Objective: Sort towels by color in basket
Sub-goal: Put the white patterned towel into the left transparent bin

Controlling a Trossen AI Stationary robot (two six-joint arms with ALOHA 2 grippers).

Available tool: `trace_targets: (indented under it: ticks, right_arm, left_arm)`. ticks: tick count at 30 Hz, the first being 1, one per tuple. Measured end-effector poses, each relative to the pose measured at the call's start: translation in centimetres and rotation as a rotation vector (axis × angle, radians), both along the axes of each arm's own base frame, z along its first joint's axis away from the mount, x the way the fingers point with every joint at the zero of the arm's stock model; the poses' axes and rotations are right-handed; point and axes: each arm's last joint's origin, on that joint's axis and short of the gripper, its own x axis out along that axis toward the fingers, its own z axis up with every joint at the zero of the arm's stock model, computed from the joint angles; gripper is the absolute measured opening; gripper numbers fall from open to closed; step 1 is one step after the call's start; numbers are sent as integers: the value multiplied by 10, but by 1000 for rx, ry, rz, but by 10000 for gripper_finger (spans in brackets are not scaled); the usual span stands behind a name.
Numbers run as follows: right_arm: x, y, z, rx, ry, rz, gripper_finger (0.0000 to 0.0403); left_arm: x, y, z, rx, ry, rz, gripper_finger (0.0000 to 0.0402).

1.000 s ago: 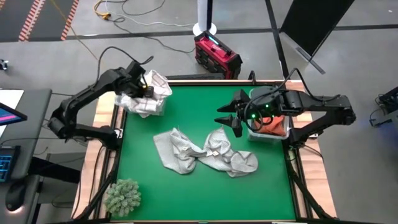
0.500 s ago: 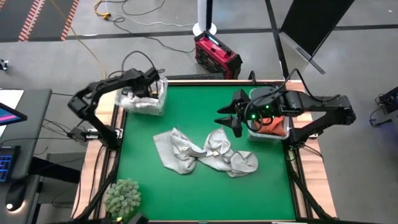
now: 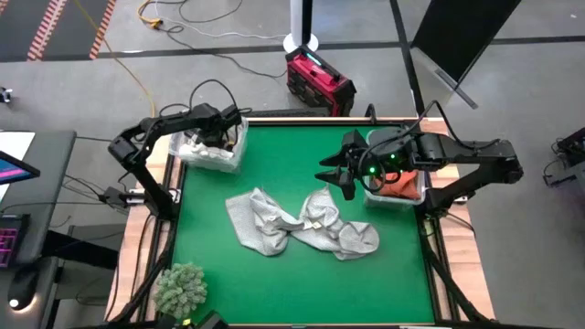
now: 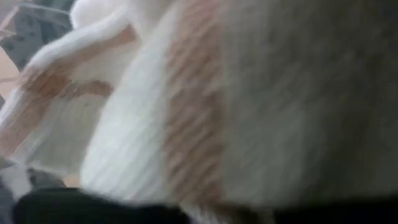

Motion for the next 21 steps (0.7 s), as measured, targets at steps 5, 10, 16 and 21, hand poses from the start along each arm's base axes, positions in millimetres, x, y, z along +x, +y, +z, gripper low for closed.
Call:
trace_targets:
  ticks: [5,10,16,21]
  right_arm:
    - [0,0,0,-1,0,0,260]
    - [0,0,0,-3,1,1,260]
    - [0,0,0,-17,2,7,260]
    - [0,0,0,-19,2,8,260]
  left_arm:
    - [-5,-7,21,4,-21,-23,170]
    - [-14,-15,54,107,-104,17,243]
    - [-31,-29,109,351,-173,26,274]
    - [-46,-50,146,394,-376,22,275]
